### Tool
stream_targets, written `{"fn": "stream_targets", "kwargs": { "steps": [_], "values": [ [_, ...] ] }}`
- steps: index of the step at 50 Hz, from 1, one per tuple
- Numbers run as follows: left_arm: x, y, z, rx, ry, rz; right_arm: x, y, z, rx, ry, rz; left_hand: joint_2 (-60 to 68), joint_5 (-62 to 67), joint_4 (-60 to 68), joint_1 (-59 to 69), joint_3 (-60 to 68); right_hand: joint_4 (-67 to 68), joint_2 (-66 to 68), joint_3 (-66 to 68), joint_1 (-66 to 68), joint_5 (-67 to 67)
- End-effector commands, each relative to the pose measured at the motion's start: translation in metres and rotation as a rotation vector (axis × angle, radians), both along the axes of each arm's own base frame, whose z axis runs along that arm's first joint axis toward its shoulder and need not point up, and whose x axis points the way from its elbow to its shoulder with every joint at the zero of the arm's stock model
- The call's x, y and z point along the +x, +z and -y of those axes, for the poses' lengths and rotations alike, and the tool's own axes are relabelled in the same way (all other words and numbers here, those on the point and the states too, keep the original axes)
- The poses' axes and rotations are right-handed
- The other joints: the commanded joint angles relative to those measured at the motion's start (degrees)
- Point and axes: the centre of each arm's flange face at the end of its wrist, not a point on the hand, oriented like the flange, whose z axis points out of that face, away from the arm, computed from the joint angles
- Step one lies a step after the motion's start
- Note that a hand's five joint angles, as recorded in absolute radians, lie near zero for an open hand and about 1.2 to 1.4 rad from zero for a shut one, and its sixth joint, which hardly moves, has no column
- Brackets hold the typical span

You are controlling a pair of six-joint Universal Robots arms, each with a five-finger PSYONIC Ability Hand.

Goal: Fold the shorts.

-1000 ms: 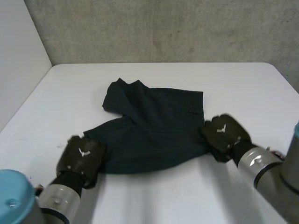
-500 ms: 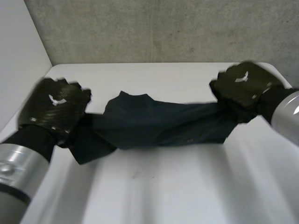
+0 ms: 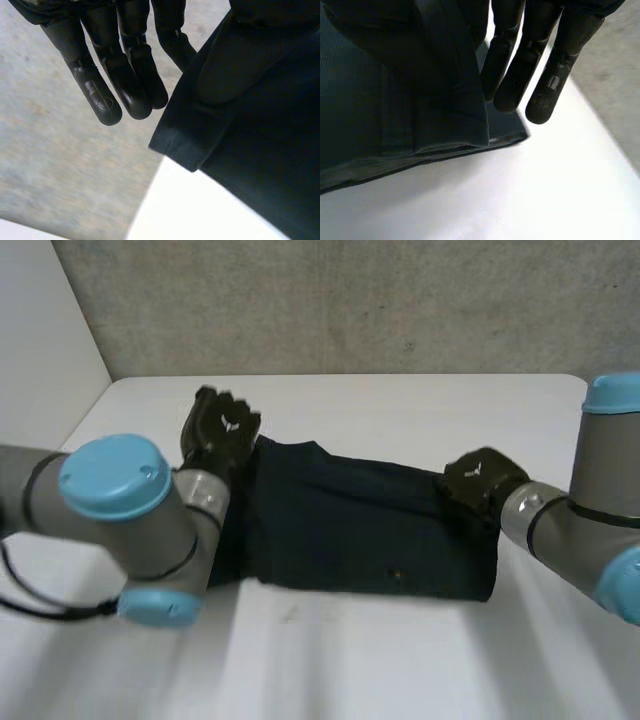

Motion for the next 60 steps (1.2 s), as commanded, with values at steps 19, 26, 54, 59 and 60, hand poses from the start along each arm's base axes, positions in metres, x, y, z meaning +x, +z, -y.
{"fn": "stream_targets", "kwargs": {
  "steps": [19, 26, 54, 59, 60],
  "values": [
    [-0.026, -0.030, 0.033, 0.027, -0.045, -0.029, 0.021, -0.006, 0.044, -0.026, -0.094, 0.155, 11.43, 13.79, 11.09, 15.64, 11.72, 11.63, 12.46, 11.53, 23.35, 13.02],
    [-0.010, -0.001, 0.007, 0.063, -0.048, -0.096, 0.013, 0.012, 0.030, 0.287, -0.111, 0.389, 11.43, 13.79, 11.09, 15.64, 11.72, 0.26, 1.09, 0.17, 11.99, 1.65],
    [0.009, 0.042, -0.038, 0.100, -0.072, -0.156, 0.007, 0.028, 0.045, 0.308, -0.139, 0.426, 11.43, 13.79, 11.09, 15.64, 11.72, -41.13, -40.30, -41.23, -29.41, -39.74],
    [0.009, 0.053, -0.057, 0.096, -0.100, -0.158, 0.005, 0.055, 0.042, 0.258, -0.113, 0.448, 11.43, 13.79, 11.09, 15.64, 11.72, -39.96, -39.12, -40.05, -28.23, -38.57],
    [0.010, 0.056, -0.064, 0.094, -0.109, -0.160, 0.005, 0.058, 0.041, 0.252, -0.110, 0.451, 11.43, 13.79, 11.09, 15.64, 11.72, -39.79, -38.96, -39.88, -28.06, -38.40]
  ]
}}
